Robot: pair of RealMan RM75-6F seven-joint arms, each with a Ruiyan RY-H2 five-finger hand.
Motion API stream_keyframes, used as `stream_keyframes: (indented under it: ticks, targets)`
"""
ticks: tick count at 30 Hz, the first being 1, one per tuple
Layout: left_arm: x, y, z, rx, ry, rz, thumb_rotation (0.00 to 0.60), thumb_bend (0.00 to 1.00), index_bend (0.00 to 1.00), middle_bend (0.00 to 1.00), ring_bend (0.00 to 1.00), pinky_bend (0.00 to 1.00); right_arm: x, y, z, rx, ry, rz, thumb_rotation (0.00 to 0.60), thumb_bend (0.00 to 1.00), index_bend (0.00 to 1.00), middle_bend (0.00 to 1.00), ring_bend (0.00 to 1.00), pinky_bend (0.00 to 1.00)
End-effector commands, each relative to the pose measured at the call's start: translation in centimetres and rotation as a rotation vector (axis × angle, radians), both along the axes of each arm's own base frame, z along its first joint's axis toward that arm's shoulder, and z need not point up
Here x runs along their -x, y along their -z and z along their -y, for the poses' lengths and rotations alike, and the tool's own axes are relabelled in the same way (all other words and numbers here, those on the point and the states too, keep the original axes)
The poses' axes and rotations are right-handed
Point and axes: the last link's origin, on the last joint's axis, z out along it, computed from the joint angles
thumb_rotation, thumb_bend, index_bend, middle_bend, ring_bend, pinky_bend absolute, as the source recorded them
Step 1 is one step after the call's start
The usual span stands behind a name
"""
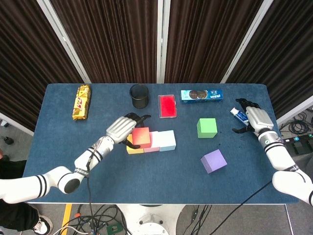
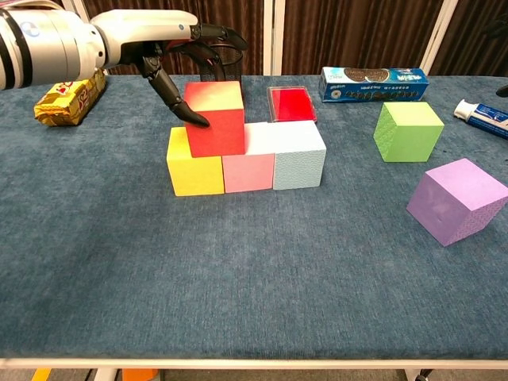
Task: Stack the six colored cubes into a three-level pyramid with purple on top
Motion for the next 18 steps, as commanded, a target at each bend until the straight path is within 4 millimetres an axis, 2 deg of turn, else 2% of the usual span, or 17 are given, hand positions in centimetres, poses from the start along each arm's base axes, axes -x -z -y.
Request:
stream_keyframes:
  ticks: [1,6,18]
  targets:
    - [0.01,0.02,0.02,0.005,-0.001,0.003,0.6,0.29,0.09,0.37,0.17,0.13,0.02,0.02,0.01,0.0,0.0,0.0,0.6,0.07,0.0,0.0,0.0,0.0]
    - [-0.03,-0.02,0.05,0.021,-0.001,0.016,0.6,0.26,0.08,0.24,0.15,0.14,0.05,0.02,0.06,-0.004,0.001,-0.003,0.6,0.07,0.0,0.0,0.0,0.0]
    - [0.33,-0.29,0.39,0.049,0.002,0.013,0.6,0.2,0.07,0.14,0.12,0.16,0.06,0.01,0.15,0.0,0.0,-0.001,0.6,0.07,0.0,0.0,0.0,0.0]
